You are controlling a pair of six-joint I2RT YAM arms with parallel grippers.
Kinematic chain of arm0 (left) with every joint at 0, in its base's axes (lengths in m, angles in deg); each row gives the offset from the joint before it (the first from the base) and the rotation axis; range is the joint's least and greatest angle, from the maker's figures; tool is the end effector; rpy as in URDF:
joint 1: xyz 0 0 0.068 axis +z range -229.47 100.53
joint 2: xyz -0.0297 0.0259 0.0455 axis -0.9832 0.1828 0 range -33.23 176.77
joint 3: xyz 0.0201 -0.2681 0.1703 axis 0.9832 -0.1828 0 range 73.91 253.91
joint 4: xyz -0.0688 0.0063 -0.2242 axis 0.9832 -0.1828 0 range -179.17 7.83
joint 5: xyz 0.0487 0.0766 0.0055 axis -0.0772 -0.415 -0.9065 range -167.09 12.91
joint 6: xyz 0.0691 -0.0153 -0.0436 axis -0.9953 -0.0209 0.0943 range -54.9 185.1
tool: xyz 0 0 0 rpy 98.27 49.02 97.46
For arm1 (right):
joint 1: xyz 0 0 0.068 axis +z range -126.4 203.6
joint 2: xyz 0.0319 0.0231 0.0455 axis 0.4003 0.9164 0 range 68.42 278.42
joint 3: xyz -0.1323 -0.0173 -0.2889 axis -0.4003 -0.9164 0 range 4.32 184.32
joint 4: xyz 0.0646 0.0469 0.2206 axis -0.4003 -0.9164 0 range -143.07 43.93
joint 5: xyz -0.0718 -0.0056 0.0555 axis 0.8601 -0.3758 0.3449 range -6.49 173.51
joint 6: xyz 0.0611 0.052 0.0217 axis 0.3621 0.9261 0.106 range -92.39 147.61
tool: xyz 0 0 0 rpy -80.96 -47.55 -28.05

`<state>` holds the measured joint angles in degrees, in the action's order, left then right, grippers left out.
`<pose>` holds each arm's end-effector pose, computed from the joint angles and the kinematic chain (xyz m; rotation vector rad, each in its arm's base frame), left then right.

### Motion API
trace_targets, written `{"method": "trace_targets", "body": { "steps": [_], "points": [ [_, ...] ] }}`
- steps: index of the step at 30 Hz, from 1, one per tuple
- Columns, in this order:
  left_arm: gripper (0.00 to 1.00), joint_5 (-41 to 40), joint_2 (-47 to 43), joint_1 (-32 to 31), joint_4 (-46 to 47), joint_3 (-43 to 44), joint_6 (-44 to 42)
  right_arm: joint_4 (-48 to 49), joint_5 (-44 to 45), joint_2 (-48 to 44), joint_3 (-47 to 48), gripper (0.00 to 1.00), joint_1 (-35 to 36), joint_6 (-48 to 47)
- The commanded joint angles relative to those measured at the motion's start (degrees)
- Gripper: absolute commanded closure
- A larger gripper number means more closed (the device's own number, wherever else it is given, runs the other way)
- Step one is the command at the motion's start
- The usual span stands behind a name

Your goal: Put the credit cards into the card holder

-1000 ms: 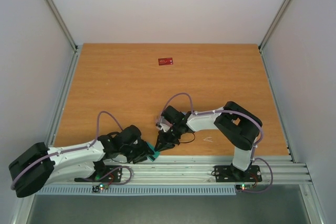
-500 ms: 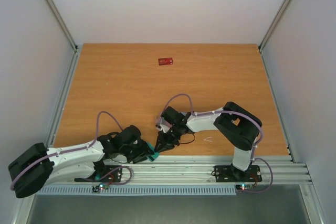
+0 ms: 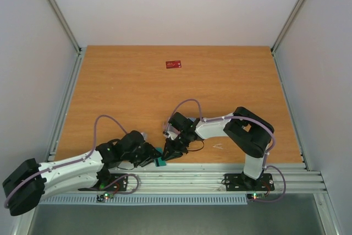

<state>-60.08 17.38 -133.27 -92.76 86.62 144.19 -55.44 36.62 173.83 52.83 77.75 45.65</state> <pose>0.0569 -0.1136 0.1608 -0.4713 2.8469 -1.1732 0.1448 0.2910 0.1516 1.0671 -2.4817 -1.2758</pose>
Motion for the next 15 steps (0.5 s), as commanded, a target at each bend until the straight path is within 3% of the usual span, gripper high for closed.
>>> {"method": "trace_targets", "body": {
  "steps": [1, 15],
  "points": [
    [0.65, -3.0, -1.6, 0.1, 3.9, -1.7, 0.0, -1.5, 1.9, 2.4, -0.6, 0.81, 1.0, 0.4],
    [1.00, -5.0, -2.0, 0.1, 0.6, -0.4, -0.7, -4.1, 2.8, 1.3, 0.8, 0.82, 0.9, -0.6]
  ]
}}
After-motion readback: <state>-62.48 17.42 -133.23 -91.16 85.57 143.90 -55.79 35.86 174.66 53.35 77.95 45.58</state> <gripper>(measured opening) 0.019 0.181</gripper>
